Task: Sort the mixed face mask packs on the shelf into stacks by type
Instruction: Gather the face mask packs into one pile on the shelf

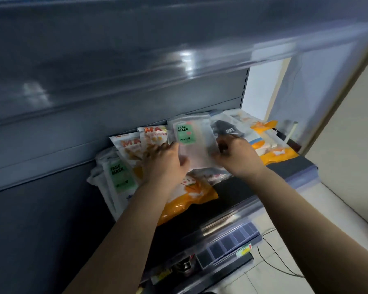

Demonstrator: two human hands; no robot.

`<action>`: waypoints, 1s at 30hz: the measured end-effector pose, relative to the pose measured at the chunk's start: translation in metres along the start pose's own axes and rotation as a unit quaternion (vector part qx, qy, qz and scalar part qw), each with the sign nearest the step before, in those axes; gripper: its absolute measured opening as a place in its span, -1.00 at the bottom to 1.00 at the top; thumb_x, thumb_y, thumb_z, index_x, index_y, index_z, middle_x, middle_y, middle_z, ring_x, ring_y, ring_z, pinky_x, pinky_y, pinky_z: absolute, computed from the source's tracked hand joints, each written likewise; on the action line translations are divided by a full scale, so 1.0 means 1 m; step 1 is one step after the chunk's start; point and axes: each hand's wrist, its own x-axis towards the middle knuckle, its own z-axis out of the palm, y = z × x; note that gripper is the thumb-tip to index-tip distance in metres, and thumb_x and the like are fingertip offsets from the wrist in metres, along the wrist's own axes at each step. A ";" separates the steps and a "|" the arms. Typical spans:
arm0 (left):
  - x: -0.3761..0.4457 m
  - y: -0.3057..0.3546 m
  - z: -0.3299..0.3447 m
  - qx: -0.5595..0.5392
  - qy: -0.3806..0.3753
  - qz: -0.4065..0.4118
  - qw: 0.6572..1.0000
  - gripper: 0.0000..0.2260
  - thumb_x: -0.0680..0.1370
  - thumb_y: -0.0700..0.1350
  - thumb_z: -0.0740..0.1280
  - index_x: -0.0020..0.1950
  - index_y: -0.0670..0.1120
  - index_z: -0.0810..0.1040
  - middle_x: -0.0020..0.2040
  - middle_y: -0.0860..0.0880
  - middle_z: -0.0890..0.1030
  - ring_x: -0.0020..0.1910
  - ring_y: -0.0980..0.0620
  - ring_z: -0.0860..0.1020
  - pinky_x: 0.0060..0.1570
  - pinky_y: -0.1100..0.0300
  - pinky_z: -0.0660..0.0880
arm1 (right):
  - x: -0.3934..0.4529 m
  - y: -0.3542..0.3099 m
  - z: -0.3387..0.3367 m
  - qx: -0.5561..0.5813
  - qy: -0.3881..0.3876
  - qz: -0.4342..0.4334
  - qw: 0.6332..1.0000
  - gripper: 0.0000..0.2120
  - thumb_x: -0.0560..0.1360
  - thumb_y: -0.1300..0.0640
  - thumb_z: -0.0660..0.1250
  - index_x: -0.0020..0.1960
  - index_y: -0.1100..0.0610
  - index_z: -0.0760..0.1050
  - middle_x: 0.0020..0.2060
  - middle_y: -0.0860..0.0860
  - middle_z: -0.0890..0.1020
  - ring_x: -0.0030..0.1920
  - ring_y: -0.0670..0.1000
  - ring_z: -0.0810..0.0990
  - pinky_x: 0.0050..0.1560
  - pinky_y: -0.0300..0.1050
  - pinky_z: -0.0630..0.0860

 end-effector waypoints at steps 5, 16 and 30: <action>0.007 0.010 0.006 -0.058 -0.020 -0.089 0.994 -0.64 0.54 0.16 0.17 0.24 -0.01 0.40 0.10 -0.03 0.57 0.07 -0.05 0.51 0.06 0.01 0.48 | 0.019 0.017 0.002 -0.004 -0.009 -0.035 0.999 -0.64 0.43 0.11 0.36 0.14 0.28 0.47 0.06 0.25 0.57 0.14 0.26 0.45 0.07 -0.04 0.28; -0.014 0.028 0.011 -0.351 0.141 -0.163 0.911 -0.67 0.45 -0.30 0.36 0.09 0.05 0.44 -0.07 0.11 0.55 -0.08 0.10 0.52 -0.25 0.44 0.45 | 0.025 0.030 -0.003 0.374 -0.025 0.012 0.927 -0.64 0.30 0.28 0.46 0.07 0.18 0.52 0.00 0.03 0.65 0.07 0.06 0.61 0.15 0.07 0.54; -0.082 0.036 0.032 -0.437 0.202 -0.259 0.837 -0.71 0.41 -0.19 0.46 0.10 -0.08 0.52 -0.03 -0.07 0.63 0.01 -0.05 0.59 0.01 0.09 0.55 | -0.016 0.033 -0.002 0.433 -0.157 -0.055 0.886 -0.63 0.43 0.36 0.34 0.00 -0.11 0.47 -0.05 -0.08 0.64 0.03 -0.07 0.59 0.08 0.06 0.57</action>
